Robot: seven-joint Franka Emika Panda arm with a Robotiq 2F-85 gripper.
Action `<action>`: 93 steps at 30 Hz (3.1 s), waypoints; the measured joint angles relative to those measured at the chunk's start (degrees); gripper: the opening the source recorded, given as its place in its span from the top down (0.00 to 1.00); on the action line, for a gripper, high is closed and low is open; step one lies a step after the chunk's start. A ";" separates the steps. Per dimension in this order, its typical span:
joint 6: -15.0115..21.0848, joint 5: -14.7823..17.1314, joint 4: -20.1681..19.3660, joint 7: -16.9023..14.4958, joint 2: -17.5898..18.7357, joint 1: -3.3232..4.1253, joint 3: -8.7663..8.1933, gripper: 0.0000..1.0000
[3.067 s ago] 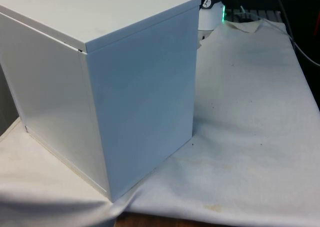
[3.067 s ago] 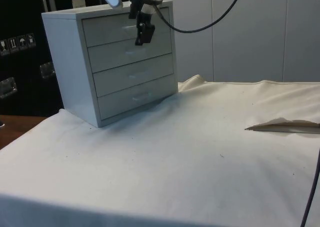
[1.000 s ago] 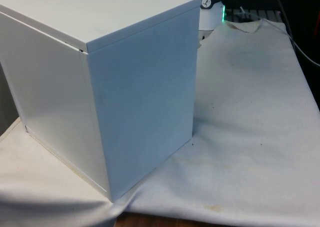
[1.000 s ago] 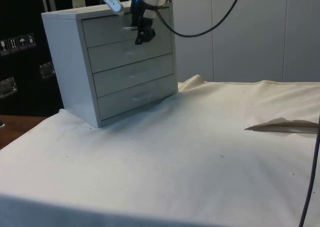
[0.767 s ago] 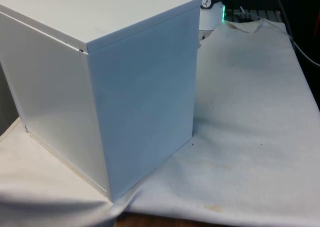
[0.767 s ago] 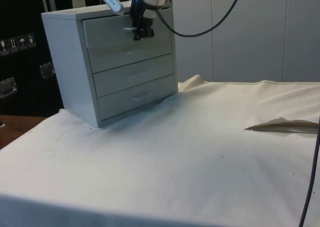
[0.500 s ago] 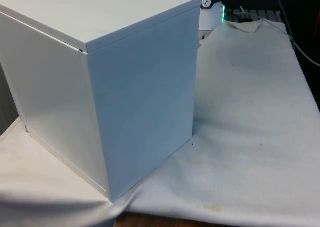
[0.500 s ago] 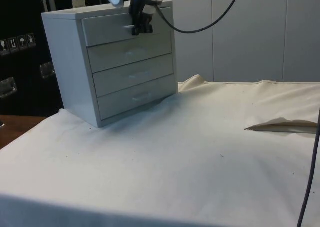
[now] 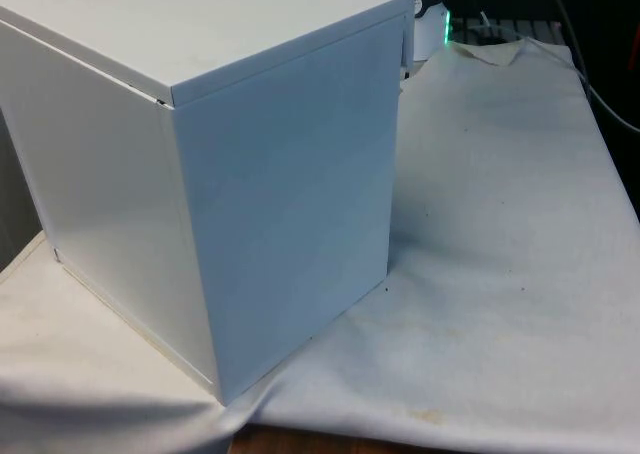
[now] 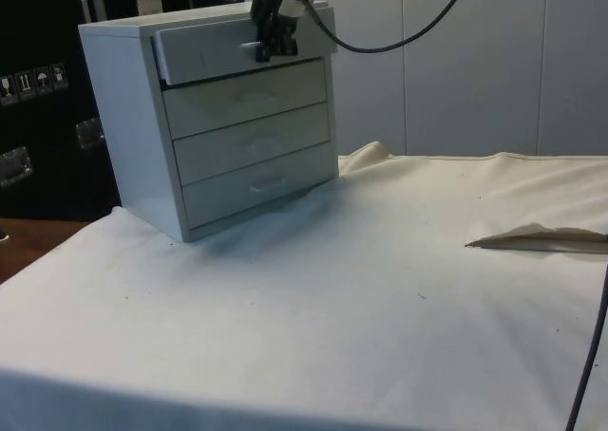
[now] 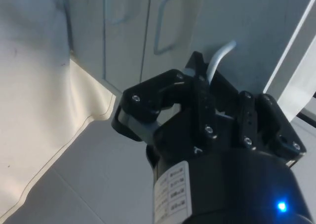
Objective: Open the drawer, then close it.
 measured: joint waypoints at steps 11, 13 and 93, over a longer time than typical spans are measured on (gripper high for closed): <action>-5.61 0.00 -3.21 1.49 -4.07 0.06 3.84 1.00; -7.33 0.00 -4.24 2.01 -5.50 0.06 4.98 1.00; -19.60 -11.92 -24.01 5.96 -23.84 -0.40 11.75 1.00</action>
